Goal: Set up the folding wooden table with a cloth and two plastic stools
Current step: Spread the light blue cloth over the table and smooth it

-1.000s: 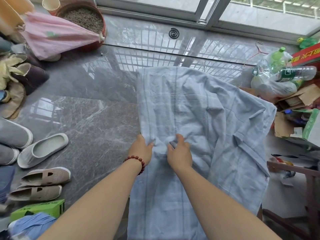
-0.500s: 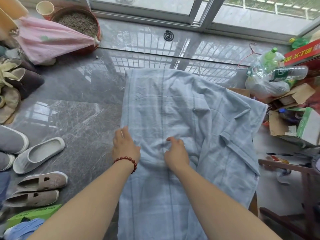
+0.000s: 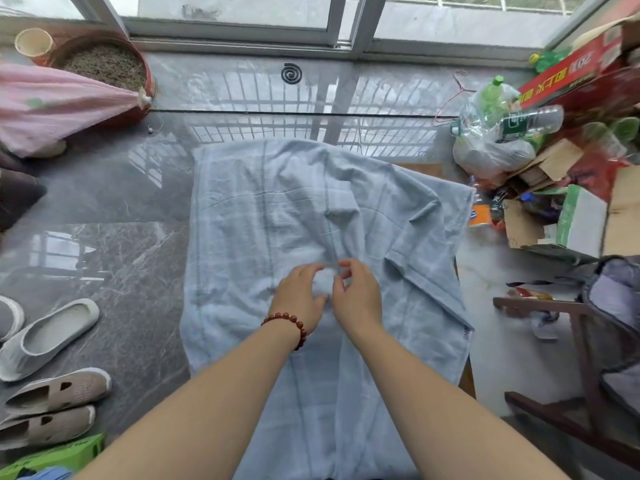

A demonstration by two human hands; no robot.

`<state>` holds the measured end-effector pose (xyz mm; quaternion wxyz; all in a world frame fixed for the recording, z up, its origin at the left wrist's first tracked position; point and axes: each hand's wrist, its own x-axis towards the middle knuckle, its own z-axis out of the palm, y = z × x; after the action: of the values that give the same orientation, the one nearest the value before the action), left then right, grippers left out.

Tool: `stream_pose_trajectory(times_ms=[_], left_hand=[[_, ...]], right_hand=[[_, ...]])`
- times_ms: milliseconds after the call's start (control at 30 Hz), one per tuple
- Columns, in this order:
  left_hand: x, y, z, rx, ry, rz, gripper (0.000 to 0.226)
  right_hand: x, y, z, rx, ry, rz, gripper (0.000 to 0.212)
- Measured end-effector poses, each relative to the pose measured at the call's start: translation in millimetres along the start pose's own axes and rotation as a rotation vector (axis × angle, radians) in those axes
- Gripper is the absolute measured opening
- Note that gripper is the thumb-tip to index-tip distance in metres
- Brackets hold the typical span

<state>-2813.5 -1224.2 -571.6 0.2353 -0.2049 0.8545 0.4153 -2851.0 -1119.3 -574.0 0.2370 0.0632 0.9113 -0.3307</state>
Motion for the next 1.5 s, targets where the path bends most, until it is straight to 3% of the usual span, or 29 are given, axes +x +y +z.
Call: stream_pose_trajectory(times_ms=[133,367,433,533,700,767,900,1000,1400,1500], left_hand=[[4,25,28,-0.041,-0.015,0.067,0.047],[16,74,62,-0.084,0.165,0.121,0.023],[24,84,70,-0.092,0.162,0.115,0.026],[39,93,81,-0.069,0.146,0.082,0.039],[58,105,91,-0.201,0.099,-0.126,0.050],[61,110,93,-0.185,0.101,-0.087,0.042],[61,118,96,-0.114,0.066,0.036,0.040],[59,119,97,-0.052,0.067,0.060,0.041],[46,101,96,-0.031,0.084,0.036,0.038],[40,93,96,-0.029,0.094,0.027,0.039]], right_hand=[[10,26,-24,0.111,0.095,0.040,0.021],[33,63,-51,0.193,-0.009,0.331,0.023],[43,67,-55,0.392,-0.084,0.518,0.030],[51,71,-58,0.937,-0.102,0.769,0.024],[67,77,-64,1.305,-0.074,0.803,0.013],[70,76,-74,1.301,-0.080,0.741,0.007],[81,80,-98,1.152,0.105,0.512,0.057],[89,86,-111,1.055,0.187,0.395,0.077],[63,88,-97,0.744,0.099,0.306,0.060],[59,88,-93,0.623,0.180,0.235,0.064]])
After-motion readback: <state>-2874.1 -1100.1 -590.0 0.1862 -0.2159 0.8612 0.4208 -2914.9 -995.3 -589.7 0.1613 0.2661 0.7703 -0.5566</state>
